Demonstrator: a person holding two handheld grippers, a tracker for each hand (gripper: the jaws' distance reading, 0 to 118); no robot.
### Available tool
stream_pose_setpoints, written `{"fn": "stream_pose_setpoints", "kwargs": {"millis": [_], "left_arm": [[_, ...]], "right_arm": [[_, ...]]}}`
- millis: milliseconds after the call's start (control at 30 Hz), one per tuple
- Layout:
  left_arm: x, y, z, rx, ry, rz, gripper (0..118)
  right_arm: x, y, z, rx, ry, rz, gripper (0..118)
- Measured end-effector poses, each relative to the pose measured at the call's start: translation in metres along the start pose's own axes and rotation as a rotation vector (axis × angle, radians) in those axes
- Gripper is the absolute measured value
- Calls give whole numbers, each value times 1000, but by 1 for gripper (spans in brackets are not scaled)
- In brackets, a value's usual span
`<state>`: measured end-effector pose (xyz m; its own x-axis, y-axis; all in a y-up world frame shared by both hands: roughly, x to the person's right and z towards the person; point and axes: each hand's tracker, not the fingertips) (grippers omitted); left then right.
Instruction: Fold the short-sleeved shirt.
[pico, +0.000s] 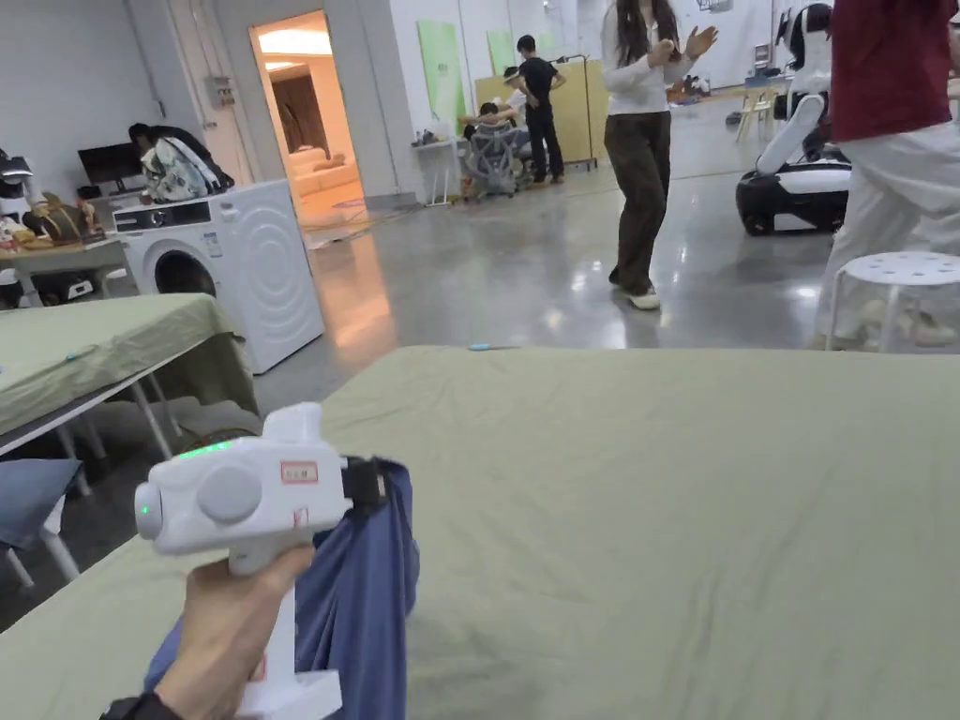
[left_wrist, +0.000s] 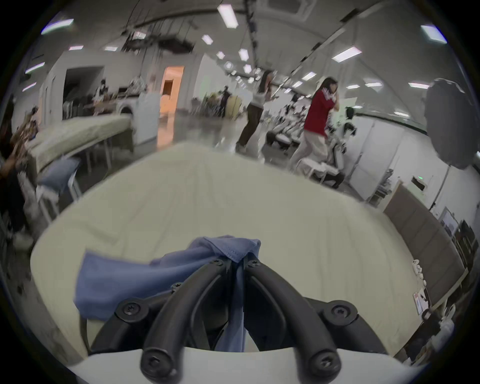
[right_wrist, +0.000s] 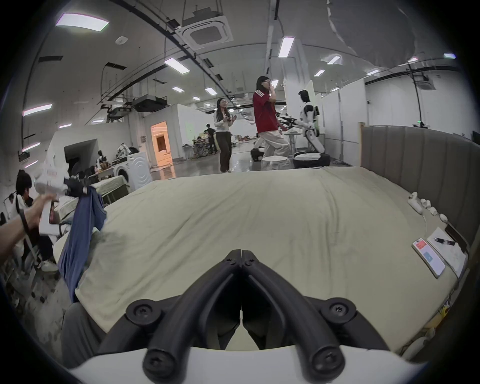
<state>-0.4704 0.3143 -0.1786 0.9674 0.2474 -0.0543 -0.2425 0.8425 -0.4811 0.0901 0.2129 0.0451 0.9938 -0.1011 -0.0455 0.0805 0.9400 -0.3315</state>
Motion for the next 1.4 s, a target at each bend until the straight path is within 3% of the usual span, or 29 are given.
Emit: {"fn": "stream_pose_setpoints", "kwargs": {"millis": [133, 233, 367, 567, 667, 767, 833, 900, 1133, 1300, 1400], "left_arm": [[84, 35, -13, 53, -101, -141, 8], [161, 16, -40, 8, -256, -183, 8], [271, -86, -88, -198, -489, -264, 8], [404, -261, -96, -551, -903, -143, 8], [461, -326, -68, -634, -1025, -266, 8], [493, -363, -48, -644, -1052, -393, 10], [493, -365, -41, -601, -1052, -448, 31], [478, -344, -36, -578, -1126, -390, 45], [364, -201, 30, -88, -891, -487, 47], [253, -163, 110, 230, -476, -482, 46], [206, -166, 150, 306, -294, -441, 43]], "right_arm": [[14, 3, 16, 27, -46, -32, 0], [27, 5, 26, 43, -89, -47, 0], [46, 4, 41, 55, -142, -70, 0], [72, 1, 74, 35, -273, -35, 0], [81, -2, 91, 27, -335, -15, 0], [88, -6, 103, 15, -365, -27, 0], [90, -10, 104, 10, -379, -52, 0], [92, -14, 101, 3, -365, -81, 0], [77, -1, 86, 44, -263, -130, 0], [60, 15, 72, 94, -192, -79, 0], [44, 23, 62, 104, -147, -46, 0]]}}
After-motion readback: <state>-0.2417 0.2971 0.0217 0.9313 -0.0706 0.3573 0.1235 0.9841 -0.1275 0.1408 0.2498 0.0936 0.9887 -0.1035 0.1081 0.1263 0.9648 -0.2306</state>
